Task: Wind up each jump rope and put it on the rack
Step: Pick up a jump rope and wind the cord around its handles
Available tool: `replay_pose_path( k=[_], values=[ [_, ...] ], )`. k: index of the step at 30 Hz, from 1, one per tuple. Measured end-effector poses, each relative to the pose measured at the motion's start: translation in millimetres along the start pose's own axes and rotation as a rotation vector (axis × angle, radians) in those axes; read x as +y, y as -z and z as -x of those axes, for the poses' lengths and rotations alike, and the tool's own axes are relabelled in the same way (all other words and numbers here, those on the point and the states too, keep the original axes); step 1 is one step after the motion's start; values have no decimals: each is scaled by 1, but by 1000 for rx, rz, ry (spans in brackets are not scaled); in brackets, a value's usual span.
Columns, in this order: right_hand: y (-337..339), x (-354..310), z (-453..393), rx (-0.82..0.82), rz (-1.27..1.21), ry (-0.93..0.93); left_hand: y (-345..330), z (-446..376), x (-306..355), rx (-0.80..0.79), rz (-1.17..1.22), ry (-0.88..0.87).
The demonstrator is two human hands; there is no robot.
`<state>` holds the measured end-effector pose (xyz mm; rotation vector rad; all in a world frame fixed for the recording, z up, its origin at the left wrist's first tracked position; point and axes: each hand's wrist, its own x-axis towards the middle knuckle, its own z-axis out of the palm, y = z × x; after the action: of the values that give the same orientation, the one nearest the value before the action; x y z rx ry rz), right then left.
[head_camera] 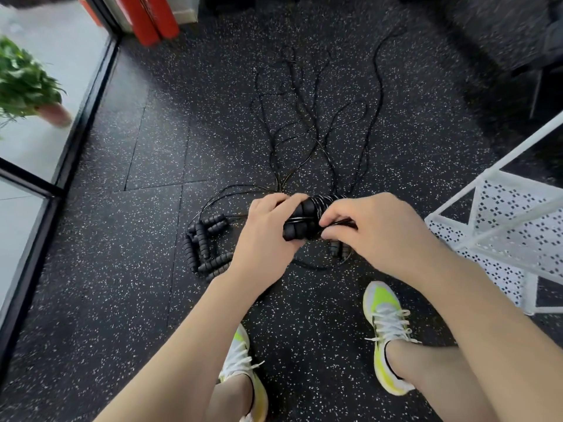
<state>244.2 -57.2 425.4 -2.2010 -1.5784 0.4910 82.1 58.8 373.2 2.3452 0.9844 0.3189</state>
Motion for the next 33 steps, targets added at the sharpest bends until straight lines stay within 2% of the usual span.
replay_pose_path(
  k=[3,6,8,13,18,21,24,28,31,32,33],
  values=[
    [5,13,-4,75,-107,12,-4,3,5,-53,47,-38],
    [9,18,-5,92,-124,102,-4,6,12,-120,74,-81],
    [11,21,-5,77,-145,113,-2,8,16,-168,101,-97],
    [20,28,-1,4,-355,-56,5,15,21,-204,169,-145],
    [27,31,3,-107,-557,-69,16,24,27,-236,229,-170],
    [29,35,1,-105,-648,-37,27,26,32,-255,284,-167],
    [31,36,1,-121,-784,-16,36,25,37,-284,410,-143],
    [24,36,-3,-154,-940,-41,35,18,41,-351,723,-12],
    [13,33,-5,-150,-977,-68,30,14,39,-325,800,25],
    [6,33,-6,-146,-1043,-107,28,13,38,-315,843,41],
    [-3,32,-4,-158,-1007,-165,27,12,37,-303,893,57]
  ],
)
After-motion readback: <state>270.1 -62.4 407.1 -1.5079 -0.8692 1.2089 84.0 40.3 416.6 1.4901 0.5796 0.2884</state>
